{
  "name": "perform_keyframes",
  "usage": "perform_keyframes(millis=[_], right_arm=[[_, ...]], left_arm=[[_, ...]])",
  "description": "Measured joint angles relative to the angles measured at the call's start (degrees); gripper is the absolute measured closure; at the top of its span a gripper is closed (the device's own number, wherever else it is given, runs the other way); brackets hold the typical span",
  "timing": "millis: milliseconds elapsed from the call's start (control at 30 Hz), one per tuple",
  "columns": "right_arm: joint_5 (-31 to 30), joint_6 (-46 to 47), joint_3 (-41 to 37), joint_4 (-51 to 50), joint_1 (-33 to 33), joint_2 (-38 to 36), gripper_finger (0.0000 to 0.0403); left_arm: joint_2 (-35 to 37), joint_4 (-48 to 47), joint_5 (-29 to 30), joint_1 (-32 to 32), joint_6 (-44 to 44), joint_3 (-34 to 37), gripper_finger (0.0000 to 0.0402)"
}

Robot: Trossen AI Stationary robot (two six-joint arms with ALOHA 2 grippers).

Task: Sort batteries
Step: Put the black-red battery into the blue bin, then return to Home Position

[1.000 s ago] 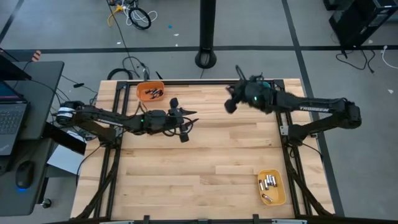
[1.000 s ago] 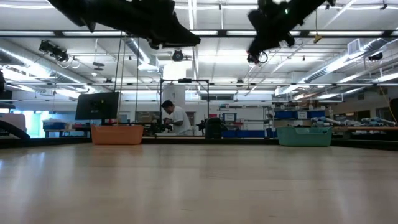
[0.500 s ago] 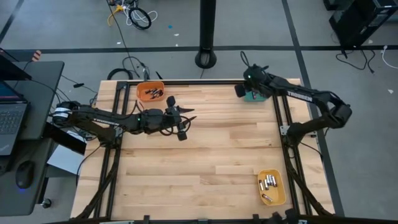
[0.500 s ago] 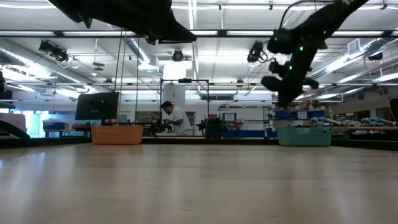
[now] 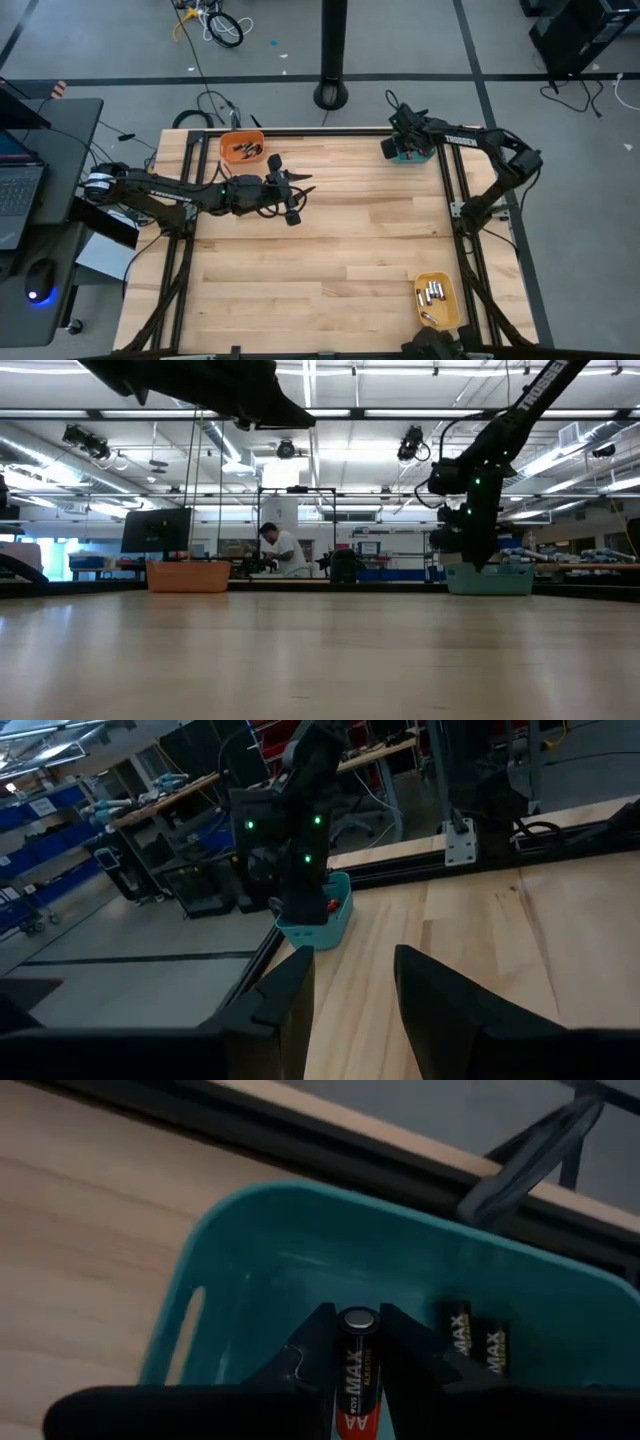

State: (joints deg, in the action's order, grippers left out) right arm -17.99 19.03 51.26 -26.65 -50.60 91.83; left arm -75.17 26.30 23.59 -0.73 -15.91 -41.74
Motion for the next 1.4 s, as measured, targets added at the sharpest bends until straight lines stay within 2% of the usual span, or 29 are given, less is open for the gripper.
perform_keyframes(millis=[200,500,667,867,967,1067,1167,1267,1400], right_arm=[[-0.2,-0.1,0.0,-0.1,-0.6,1.9,0.0328],[-0.4,-2.9,0.0,0.0,-0.6,0.1,0.0304],[-0.4,-3.8,0.0,-0.3,-0.6,-1.4,0.0301],[1.0,-9.0,0.0,-0.7,0.4,-5.2,0.0317],[1.5,-12.6,0.0,-0.6,3.0,-7.2,0.0351],[1.4,-15.3,0.0,1.3,6.8,-8.8,0.0389],[2.5,-18.0,0.0,5.1,11.9,-10.3,0.0390],[7.3,-19.4,0.0,9.9,16.7,-11.5,0.0386],[10.4,-21.5,0.0,16.1,22.9,-11.8,0.0396]], left_arm=[[0.0,1.6,0.0,0.0,0.0,0.0,0.0254],[0.0,2.3,-1.6,0.3,0.6,0.0,0.0258],[-0.3,1.8,-7.0,2.0,1.6,0.0,0.0284],[-0.3,2.2,-11.4,3.5,1.6,0.0,0.0345],[-0.3,2.4,-11.8,4.1,1.6,0.1,0.0384],[-0.3,7.1,-11.8,4.4,1.6,2.8,0.0393],[-0.3,12.4,-12.4,4.6,1.6,6.4,0.0389],[-0.3,16.4,-12.4,4.6,1.8,9.1,0.0392],[0.4,17.6,-14.9,4.8,2.8,10.9,0.0397]])
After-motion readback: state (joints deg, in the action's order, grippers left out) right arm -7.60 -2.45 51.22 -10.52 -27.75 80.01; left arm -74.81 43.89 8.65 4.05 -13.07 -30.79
